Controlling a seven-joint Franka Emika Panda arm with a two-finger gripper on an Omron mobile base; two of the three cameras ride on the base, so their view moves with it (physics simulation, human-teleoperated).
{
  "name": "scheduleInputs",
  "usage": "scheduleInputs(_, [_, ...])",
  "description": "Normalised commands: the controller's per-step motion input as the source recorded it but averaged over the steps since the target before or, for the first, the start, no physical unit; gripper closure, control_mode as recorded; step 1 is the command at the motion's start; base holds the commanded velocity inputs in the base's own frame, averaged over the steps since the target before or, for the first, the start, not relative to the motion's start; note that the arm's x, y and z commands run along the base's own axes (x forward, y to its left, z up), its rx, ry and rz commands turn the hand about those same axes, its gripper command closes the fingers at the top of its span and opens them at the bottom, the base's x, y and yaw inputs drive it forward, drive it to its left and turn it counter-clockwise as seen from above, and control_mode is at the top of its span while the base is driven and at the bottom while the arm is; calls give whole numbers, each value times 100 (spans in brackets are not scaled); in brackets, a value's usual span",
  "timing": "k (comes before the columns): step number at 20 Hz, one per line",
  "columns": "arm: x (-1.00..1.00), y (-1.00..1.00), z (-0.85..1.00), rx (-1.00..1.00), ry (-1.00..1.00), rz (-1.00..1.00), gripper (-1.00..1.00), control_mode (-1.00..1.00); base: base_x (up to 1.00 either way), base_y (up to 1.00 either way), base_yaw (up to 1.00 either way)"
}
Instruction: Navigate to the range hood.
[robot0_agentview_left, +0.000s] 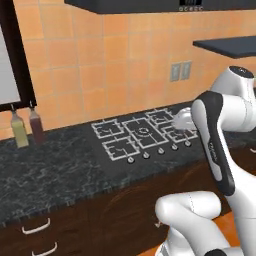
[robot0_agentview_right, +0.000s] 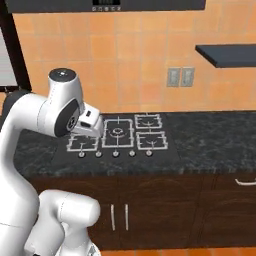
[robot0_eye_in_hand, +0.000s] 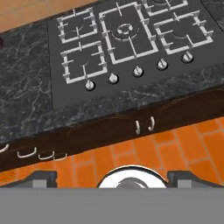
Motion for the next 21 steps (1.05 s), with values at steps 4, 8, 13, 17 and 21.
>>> scheduleInputs(4, [0, 0, 0, 0, 0, 0, -100, 100, 86, -100, 14])
scheduleInputs(8, [0, 0, 0, 0, 0, 0, -100, 100, 92, -33, 15])
scheduleInputs(13, [0, 0, 0, 0, 0, 0, -100, 100, 17, 1, 46])
scheduleInputs(17, [0, 0, 0, 0, 0, 0, -100, 100, 95, 0, 31])
scheduleInputs(21, [0, 0, 0, 0, 0, 0, -100, 100, 76, 0, 2])
